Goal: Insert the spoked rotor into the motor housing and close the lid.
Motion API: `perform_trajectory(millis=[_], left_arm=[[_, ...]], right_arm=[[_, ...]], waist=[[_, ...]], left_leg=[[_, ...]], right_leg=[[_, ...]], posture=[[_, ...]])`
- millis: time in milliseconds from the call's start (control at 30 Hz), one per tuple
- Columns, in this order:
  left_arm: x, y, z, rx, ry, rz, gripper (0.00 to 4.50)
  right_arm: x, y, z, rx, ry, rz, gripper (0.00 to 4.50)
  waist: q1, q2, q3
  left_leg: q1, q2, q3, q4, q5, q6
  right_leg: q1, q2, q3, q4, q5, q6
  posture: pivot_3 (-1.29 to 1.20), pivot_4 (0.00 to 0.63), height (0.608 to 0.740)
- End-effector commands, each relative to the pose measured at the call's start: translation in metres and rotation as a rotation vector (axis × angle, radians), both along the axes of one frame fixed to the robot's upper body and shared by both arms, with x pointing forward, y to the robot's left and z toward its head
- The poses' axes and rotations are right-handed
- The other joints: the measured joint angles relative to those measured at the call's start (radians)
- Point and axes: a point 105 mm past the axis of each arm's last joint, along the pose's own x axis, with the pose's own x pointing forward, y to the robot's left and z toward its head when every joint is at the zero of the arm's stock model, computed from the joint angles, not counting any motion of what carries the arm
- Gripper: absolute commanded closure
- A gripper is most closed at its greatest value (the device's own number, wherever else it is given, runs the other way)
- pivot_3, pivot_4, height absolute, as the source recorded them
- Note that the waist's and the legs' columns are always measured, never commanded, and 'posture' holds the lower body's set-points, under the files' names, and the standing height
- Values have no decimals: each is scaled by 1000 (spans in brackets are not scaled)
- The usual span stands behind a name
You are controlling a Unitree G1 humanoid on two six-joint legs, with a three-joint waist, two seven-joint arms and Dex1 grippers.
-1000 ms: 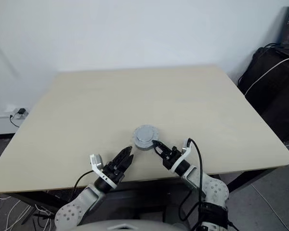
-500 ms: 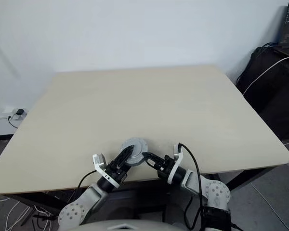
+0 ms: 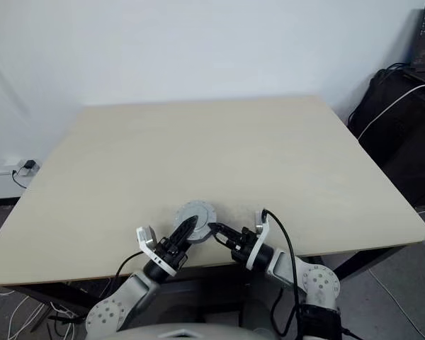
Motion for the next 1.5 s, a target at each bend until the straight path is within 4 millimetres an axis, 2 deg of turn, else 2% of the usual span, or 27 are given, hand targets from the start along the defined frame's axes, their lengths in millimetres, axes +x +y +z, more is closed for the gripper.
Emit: perform_trajectory(millis=[33,100,133,267,400,500,667,767,867,1000,1200,1367,1500], left_arm=[[6,-15,18,-78,-50,10,2404],[6,-15,18,-78,-50,11,2404],[6,-15,18,-78,-49,11,2404],[7,-13,17,-58,-49,26,2405],[10,-5,19,-22,-55,62,2405],[17,8,26,13,-80,113,2405],[41,26,38,77,-124,193,2405],[61,33,41,110,-143,236,2405],[92,38,39,189,-153,290,2405],[120,36,35,219,-139,312,2405],[155,31,26,267,-81,345,2405],[177,28,15,293,16,382,2405],[187,30,3,326,114,410,2405]], right_arm=[[5,2,16,-36,-116,-6,3317],[5,1,15,-37,-121,-11,3317],[5,1,15,-39,-121,-15,2592],[4,-4,13,-60,-122,-15,1311],[2,-15,8,-164,-148,-18,9],[3,-21,4,-385,-280,-11,0],[13,-20,5,-691,-615,-93,0],[16,-16,-3,-830,-736,-92,0],[24,-19,-15,-1036,-868,-113,0],[26,-20,-24,-1122,-923,-142,0],[27,-21,-33,-1156,-896,-177,0],[28,-27,-33,-1173,-867,-216,0],[28,-28,-34,-1183,-861,-224,0]], waist=[[0,0,0],[0,0,0],[1,0,0],[1,-1,1],[2,-1,1],[4,-1,1],[6,-4,2],[12,-5,3],[24,-10,2],[31,-13,3],[40,-16,4],[39,-17,4],[37,-17,4]], left_leg=[[0,0,0,0,0,0],[0,0,0,0,0,0],[0,0,0,0,0,0],[0,0,0,0,0,0],[0,0,0,0,0,0],[-2,0,0,0,0,0],[-2,1,0,1,-2,-6],[-2,0,0,2,-1,-7],[-1,0,1,3,2,-12],[2,-1,2,3,2,-12],[-4,-1,2,3,5,-8],[-4,-1,2,3,5,-8],[-4,0,2,4,4,-8]], right_leg=[[0,0,0,0,0,0],[0,0,0,0,0,0],[0,0,0,0,0,0],[0,0,0,0,0,0],[0,0,0,0,0,0],[0,0,0,0,0,0],[0,1,0,0,1,1],[0,1,0,1,1,2],[0,2,0,0,2,3],[1,6,1,0,3,2],[-2,7,4,1,6,-3],[-3,9,4,1,6,-4],[-3,11,5,1,6,-4]], posture=[[0,0,740],[0,0,740],[0,0,740],[0,0,740],[0,0,740],[0,0,740],[0,0,740],[0,0,740],[0,0,740],[0,0,740],[0,0,740],[0,0,740],[0,0,740]])
